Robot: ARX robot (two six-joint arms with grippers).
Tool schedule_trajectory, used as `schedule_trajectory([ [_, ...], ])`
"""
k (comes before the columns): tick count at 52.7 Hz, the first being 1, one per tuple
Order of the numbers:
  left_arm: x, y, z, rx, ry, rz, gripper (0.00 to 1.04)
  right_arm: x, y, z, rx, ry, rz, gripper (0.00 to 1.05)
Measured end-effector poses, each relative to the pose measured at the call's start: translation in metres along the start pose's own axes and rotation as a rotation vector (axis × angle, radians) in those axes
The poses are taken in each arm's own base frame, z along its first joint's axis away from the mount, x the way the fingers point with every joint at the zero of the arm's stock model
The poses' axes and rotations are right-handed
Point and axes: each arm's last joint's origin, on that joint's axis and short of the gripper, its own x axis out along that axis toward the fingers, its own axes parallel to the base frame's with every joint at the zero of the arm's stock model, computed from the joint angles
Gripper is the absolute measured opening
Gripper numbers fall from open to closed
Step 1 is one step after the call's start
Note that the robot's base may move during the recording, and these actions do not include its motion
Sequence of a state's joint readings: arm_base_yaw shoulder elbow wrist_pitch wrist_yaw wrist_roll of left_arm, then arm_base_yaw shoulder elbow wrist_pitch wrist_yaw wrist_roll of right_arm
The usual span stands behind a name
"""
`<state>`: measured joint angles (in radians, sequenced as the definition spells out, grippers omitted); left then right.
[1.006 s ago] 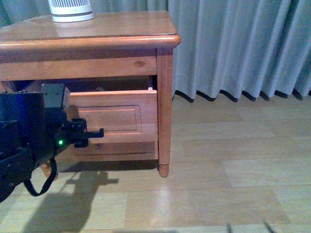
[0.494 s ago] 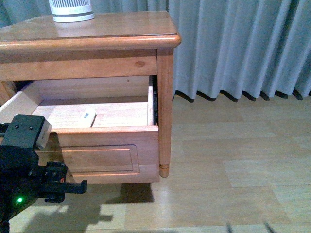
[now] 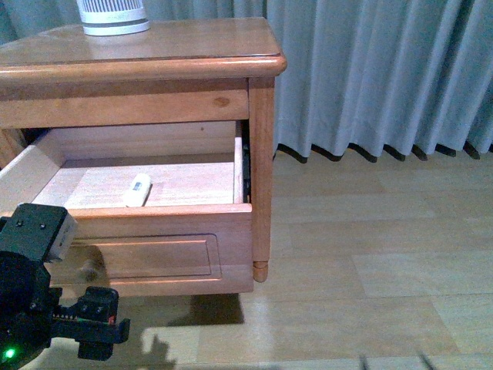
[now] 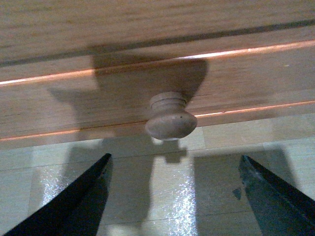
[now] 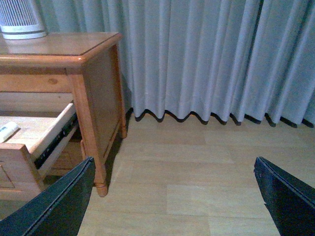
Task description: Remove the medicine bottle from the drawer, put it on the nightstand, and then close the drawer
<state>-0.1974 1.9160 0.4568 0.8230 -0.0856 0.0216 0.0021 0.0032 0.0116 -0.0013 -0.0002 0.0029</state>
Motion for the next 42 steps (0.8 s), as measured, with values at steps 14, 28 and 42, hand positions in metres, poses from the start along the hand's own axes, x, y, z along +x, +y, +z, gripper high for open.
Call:
schedule_trajectory([
  [14, -0.034, 0.009, 0.036, -0.013, -0.168, 0.031, 0.98, 0.0, 0.0, 0.0, 0.0, 0.0, 0.0, 0.98],
  [28, -0.099, 0.021, 0.078, 0.002, -0.394, 0.0, 0.98, 0.0, 0.0, 0.0, 0.0, 0.0, 0.0, 0.98],
  [42, -0.169, 0.023, 0.068, 0.0, -0.47, -0.01, 0.98, 0.0, 0.0, 0.0, 0.0, 0.0, 0.0, 0.98],
])
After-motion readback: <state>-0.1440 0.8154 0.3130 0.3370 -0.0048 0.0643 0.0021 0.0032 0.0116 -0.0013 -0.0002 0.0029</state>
